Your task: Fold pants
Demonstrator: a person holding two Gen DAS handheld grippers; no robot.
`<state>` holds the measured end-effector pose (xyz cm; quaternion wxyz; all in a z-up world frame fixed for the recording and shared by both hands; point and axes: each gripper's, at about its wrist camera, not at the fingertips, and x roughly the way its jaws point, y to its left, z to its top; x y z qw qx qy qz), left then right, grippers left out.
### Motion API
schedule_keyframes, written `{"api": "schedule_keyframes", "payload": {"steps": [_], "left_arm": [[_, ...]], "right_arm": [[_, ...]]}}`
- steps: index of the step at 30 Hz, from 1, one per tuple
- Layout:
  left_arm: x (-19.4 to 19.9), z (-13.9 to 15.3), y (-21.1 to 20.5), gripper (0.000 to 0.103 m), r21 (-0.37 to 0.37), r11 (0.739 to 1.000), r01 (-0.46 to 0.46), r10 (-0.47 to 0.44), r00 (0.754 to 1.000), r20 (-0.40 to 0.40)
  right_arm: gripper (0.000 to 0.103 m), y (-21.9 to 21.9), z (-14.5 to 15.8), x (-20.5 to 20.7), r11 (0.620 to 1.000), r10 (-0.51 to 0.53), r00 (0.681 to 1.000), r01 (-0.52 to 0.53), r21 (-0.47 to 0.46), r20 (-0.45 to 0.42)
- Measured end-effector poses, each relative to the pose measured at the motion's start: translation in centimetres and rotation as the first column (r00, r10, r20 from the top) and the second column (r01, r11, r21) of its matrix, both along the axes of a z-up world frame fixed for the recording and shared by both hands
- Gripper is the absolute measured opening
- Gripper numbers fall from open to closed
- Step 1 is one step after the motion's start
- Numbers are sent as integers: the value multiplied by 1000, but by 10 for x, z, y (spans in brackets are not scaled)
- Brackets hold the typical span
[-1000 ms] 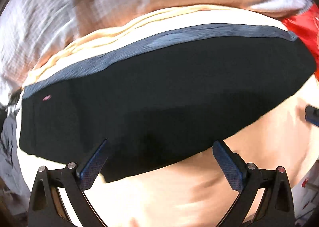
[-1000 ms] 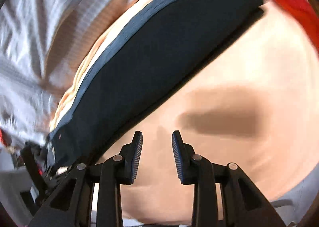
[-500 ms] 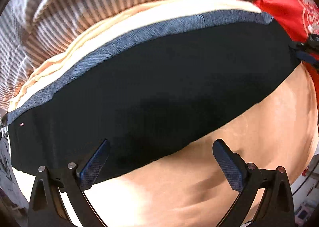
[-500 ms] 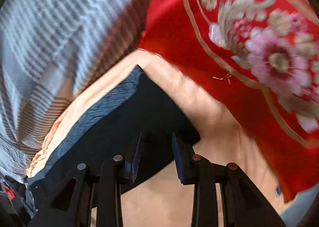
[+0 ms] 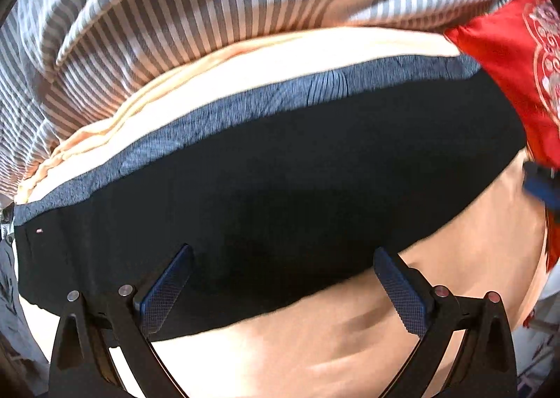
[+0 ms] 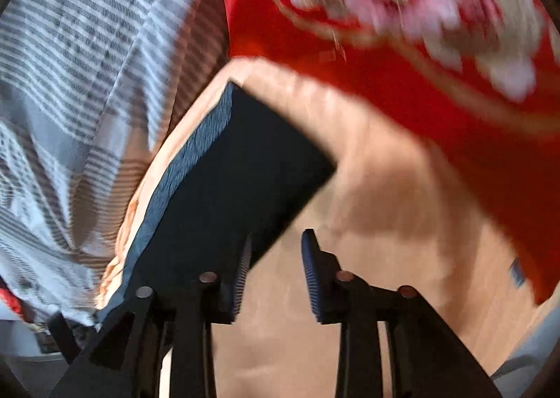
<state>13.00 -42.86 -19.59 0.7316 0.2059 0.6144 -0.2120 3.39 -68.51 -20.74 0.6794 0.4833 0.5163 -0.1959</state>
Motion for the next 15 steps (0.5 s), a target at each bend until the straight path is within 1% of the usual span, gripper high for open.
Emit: {"api": "schedule_keyframes", "payload": {"steps": [2,5,7,10,12,15], "left_arm": [[5,-2,-5,103,-3,1000,-14,14,1000,4],[8,4,-11,103,-12,998,-57,58,998,11],[18,-2,-9,103,-18,996,-89,89,996,16],[22,-3,-14,103,-19,992,-125,126,992,18],[28,-2,-17,103,-17,990,-141,141,989,33],[45,0,-20,103,-19,985,-170,171,983,70]], "right_arm": [[39,4,-10,-1,999,-1,1000,-1,48,29],[39,5,-16,-4,996,-23,997,16,85,76],[40,3,-19,-5,994,-45,993,34,102,112],[42,0,-30,-2,990,-73,989,57,129,126],[42,-2,-36,-2,984,-106,983,82,157,153],[43,-3,-38,1,978,-136,972,101,182,192]]}}
